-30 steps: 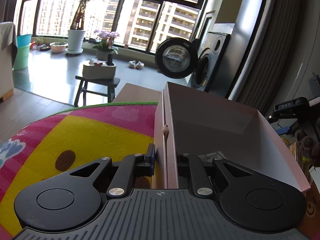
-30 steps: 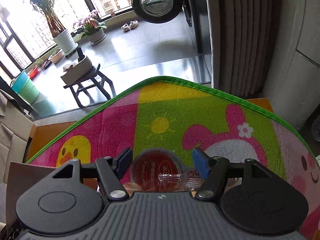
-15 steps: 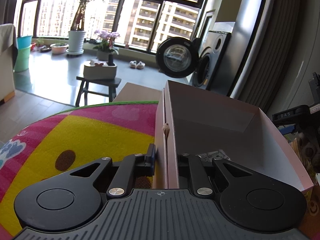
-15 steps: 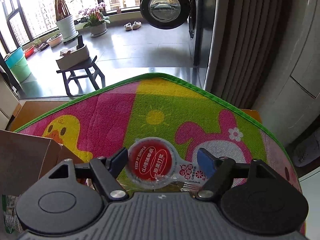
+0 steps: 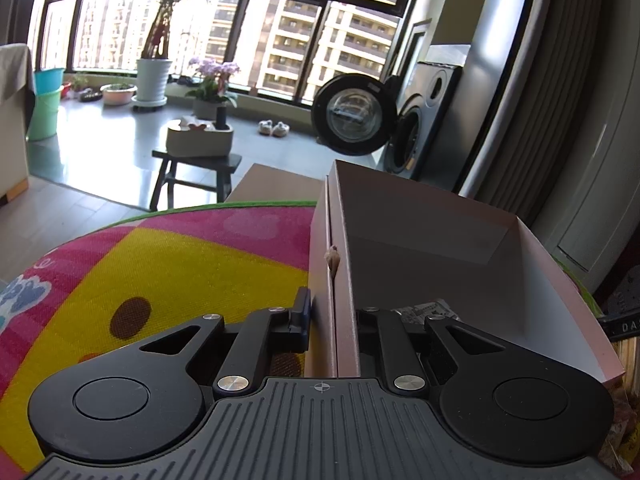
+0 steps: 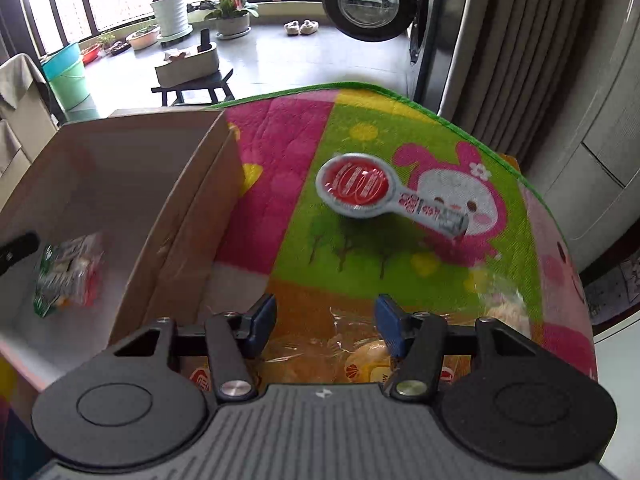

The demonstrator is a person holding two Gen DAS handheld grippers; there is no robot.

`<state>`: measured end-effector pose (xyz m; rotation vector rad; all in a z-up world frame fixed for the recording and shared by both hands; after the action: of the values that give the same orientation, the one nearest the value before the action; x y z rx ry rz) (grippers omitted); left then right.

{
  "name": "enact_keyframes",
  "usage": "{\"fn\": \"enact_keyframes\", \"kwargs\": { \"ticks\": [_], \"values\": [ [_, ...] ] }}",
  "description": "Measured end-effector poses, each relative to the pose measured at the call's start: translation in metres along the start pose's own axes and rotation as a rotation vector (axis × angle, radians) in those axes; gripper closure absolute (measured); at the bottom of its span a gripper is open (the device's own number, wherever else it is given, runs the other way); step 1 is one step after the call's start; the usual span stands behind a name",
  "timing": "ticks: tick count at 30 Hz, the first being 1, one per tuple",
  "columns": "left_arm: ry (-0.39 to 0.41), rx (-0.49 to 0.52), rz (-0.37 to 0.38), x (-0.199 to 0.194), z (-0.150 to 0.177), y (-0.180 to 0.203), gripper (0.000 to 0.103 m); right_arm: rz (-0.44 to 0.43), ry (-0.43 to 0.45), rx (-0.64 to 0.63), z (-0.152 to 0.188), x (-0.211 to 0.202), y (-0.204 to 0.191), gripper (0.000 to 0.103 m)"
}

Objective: Organize objects

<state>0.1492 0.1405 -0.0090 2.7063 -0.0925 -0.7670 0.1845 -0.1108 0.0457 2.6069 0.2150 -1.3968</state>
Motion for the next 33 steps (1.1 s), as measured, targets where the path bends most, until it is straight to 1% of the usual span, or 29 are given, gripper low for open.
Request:
{"fn": "enact_keyframes", "kwargs": {
  "ticks": [3,4,6,7,8,10,11,12,15,16,17,19,20,22,23,25,26,28,30,33],
  "values": [
    [-0.001,-0.007,0.005,0.0,-0.001,0.0,0.087,-0.051,0.054,-0.017,0.016,-0.031,-0.009,0.047],
    [-0.001,-0.009,0.006,0.0,-0.001,0.0,0.087,-0.055,0.078,-0.019,0.018,-0.04,-0.009,0.046],
    [0.0,-0.01,0.006,0.001,-0.001,0.0,0.087,-0.025,0.115,-0.024,0.011,-0.048,-0.007,0.04],
    [0.0,-0.011,0.007,0.001,-0.002,0.0,0.087,-0.007,0.124,-0.035,0.004,-0.047,-0.005,0.038],
    [0.0,-0.012,0.007,0.001,-0.002,0.0,0.087,0.012,0.129,-0.05,-0.002,-0.043,-0.003,0.036],
    [0.001,-0.014,0.009,0.001,-0.002,0.001,0.087,0.077,0.133,-0.1,-0.019,-0.027,0.001,0.034],
    [0.001,-0.016,0.01,0.001,-0.002,0.001,0.087,0.089,0.118,-0.13,-0.029,-0.014,0.003,0.029],
    [0.002,-0.016,0.011,0.001,-0.002,0.001,0.087,0.104,0.109,-0.157,-0.038,-0.002,0.005,0.025],
    [0.003,-0.018,0.012,0.001,-0.002,0.001,0.086,0.199,0.112,-0.291,-0.058,0.029,0.002,0.025],
    [0.004,-0.02,0.013,0.001,-0.002,0.001,0.086,0.203,0.111,-0.322,-0.065,0.039,0.002,0.024],
    [0.004,-0.021,0.014,0.001,-0.002,0.001,0.086,0.194,0.096,-0.326,-0.07,0.048,0.004,0.022],
    [0.004,-0.021,0.015,0.001,-0.003,0.001,0.086,0.182,0.063,-0.3,-0.081,0.063,0.011,0.021],
    [0.004,-0.022,0.015,0.001,-0.003,0.001,0.086,0.167,0.064,-0.266,-0.086,0.066,0.016,0.019],
    [0.004,-0.023,0.016,0.001,-0.003,0.001,0.086,0.118,0.044,-0.163,-0.092,0.073,0.026,0.019],
    [0.004,-0.023,0.016,0.001,-0.003,0.001,0.086,0.089,0.019,-0.11,-0.093,0.076,0.031,0.024],
    [0.005,-0.022,0.015,0.001,-0.003,0.001,0.086,0.021,-0.01,-0.016,-0.092,0.076,0.04,0.036],
    [0.004,-0.023,0.016,0.001,-0.003,0.001,0.086,0.006,-0.016,0.009,-0.09,0.074,0.042,0.043],
    [0.005,-0.021,0.015,0.001,-0.003,0.001,0.086,0.02,-0.02,0.029,-0.085,0.067,0.044,0.043],
    [0.006,-0.022,0.016,0.001,-0.002,0.0,0.086,0.032,-0.001,0.037,-0.079,0.055,0.043,0.043],
    [0.006,-0.023,0.017,0.001,-0.003,0.0,0.086,-0.004,0.052,0.076,-0.068,0.021,0.041,0.043]
  ]
}}
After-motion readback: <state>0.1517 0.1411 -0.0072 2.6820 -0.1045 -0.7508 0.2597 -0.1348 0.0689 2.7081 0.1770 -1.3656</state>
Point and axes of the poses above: each gripper's, at about its wrist camera, not at the fingertips, and x roughly the way its jaws point, y to its right, z to its underside, the point moved 3 cm from there along x, roughly the way its jaws point, and after that the axes turned 7 degrees about z, right-handed, at the moved point
